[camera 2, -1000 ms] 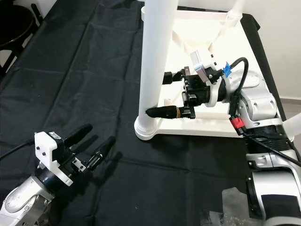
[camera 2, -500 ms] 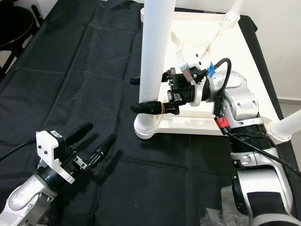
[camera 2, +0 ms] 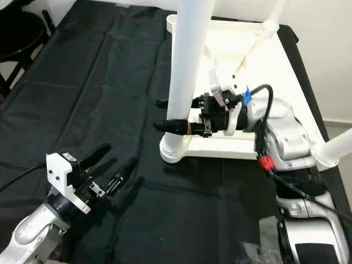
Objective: Building children table
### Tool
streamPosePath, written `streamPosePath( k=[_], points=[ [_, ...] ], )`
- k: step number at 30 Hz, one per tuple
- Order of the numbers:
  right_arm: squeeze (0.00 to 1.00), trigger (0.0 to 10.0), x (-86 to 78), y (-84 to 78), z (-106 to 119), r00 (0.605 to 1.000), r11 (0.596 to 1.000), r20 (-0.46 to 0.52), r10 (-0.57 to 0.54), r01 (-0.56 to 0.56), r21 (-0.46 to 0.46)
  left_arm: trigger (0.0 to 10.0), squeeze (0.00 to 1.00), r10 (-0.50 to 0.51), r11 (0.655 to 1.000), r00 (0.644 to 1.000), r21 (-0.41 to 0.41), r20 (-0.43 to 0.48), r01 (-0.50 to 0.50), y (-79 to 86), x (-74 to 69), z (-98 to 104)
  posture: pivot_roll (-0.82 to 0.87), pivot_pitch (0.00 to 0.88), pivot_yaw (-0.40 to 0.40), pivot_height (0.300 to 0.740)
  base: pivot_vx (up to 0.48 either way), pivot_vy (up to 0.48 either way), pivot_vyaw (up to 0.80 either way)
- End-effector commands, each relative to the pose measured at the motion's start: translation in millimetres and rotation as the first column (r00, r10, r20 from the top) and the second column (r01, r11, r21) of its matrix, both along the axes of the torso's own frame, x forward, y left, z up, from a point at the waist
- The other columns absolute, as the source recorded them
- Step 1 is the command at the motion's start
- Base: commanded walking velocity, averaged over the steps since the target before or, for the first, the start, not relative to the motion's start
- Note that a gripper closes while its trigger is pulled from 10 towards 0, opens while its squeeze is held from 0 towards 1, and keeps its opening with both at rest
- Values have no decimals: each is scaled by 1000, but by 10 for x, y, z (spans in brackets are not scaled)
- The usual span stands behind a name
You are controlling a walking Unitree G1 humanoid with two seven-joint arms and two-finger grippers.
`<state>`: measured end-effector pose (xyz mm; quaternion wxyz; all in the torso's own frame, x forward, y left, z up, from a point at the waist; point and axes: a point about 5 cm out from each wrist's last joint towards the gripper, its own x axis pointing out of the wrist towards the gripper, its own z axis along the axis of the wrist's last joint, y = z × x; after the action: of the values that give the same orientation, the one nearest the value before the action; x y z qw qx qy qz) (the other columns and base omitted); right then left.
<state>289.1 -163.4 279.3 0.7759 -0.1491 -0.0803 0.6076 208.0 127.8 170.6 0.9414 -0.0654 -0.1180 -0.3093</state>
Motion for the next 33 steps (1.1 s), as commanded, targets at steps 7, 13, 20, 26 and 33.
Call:
streamPosePath(
  k=[7,13,20,26,33],
  points=[
    [0,0,-39,-154,-824,212,218,-360,-908,976,25,10000,0,-11,1000,1000,2,-20,11,-29,45,-101,-40,209,-88,740,0,0,0],
    [0,0,-64,122,-944,284,298,-416,-864,954,32,10000,0,-19,1000,1000,-1,-22,19,-50,96,-131,-30,198,-96,740,0,0,0],
    [0,10000,6,334,-849,353,392,-469,-810,920,15,10000,0,-17,1000,1000,11,-24,17,3,103,-150,-19,187,-78,740,0,0,0],
    [1000,10000,-77,363,-710,517,565,-456,-725,824,35,10000,0,-26,1000,999,14,-25,26,9,94,-148,-18,197,-67,740,0,0,0],
    [1000,10000,-174,228,-447,782,809,-389,-487,571,135,10000,0,-29,1000,999,12,-27,29,14,63,-140,-13,217,-65,740,0,0,0]
  ],
)
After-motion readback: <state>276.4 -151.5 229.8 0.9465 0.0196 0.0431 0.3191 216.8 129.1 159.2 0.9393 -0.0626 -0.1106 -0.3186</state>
